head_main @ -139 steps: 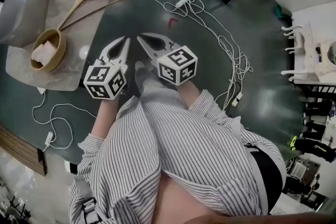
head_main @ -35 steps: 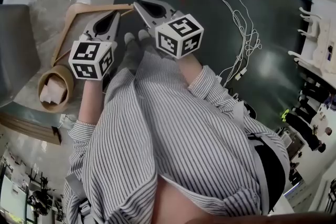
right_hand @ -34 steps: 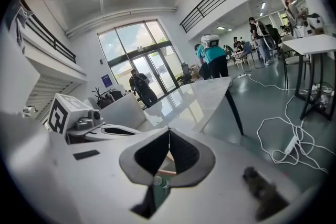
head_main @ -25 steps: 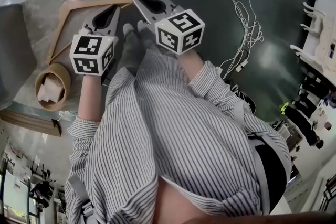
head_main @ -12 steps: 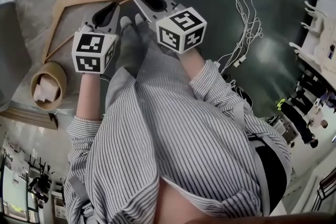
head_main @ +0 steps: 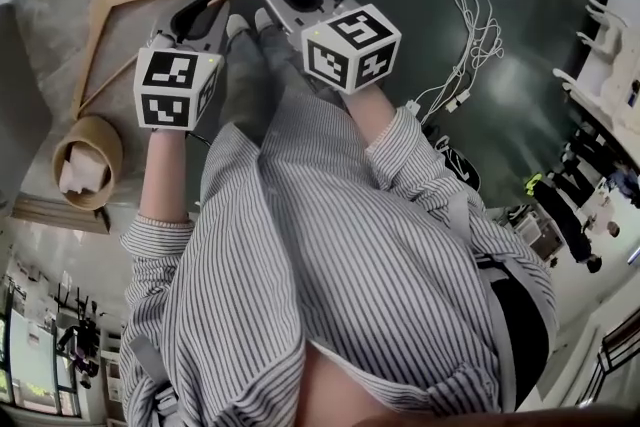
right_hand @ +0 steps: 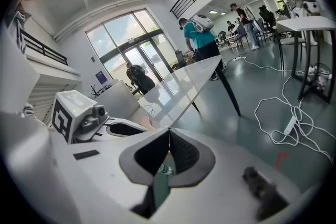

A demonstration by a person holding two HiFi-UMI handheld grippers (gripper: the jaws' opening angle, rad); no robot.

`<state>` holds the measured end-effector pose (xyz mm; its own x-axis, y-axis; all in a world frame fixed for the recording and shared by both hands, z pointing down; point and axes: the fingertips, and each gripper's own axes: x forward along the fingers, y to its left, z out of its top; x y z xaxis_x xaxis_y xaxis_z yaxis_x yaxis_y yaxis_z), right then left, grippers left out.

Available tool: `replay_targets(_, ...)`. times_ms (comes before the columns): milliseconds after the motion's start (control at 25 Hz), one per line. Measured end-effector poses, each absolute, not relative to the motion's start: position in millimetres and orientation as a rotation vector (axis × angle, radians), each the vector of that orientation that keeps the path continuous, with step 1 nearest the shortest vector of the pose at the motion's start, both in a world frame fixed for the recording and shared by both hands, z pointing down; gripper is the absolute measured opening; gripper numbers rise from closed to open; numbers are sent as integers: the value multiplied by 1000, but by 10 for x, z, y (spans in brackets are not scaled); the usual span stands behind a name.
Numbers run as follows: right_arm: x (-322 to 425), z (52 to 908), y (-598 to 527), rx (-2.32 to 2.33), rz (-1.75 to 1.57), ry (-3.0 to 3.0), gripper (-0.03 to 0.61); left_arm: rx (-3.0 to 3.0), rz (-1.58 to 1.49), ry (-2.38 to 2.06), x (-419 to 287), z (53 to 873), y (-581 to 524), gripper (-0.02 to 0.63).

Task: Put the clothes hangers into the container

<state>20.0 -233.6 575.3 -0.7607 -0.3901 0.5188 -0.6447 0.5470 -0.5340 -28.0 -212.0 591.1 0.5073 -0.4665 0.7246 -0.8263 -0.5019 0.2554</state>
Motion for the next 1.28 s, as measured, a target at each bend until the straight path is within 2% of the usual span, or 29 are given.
replay_targets(200, 183, 5836, -2303, 837, 1080, -2436, 15, 2160, 841, -1001, -262, 6045, -2084, 107)
replay_targets(720, 204, 6019, -2243, 843, 1136, -2402, 15, 2296, 1223, -864, -198, 6294, -2032, 107)
replay_targets(1000, 313, 6099, -2295, 873, 1161, -2379, 15, 2307, 1347, -816, -202, 6393, -2039, 100)
replay_targets(1280, 321, 6121, -2276, 876, 1203, -2373, 15, 2320, 1426, -789, -187, 6442, -2078, 64)
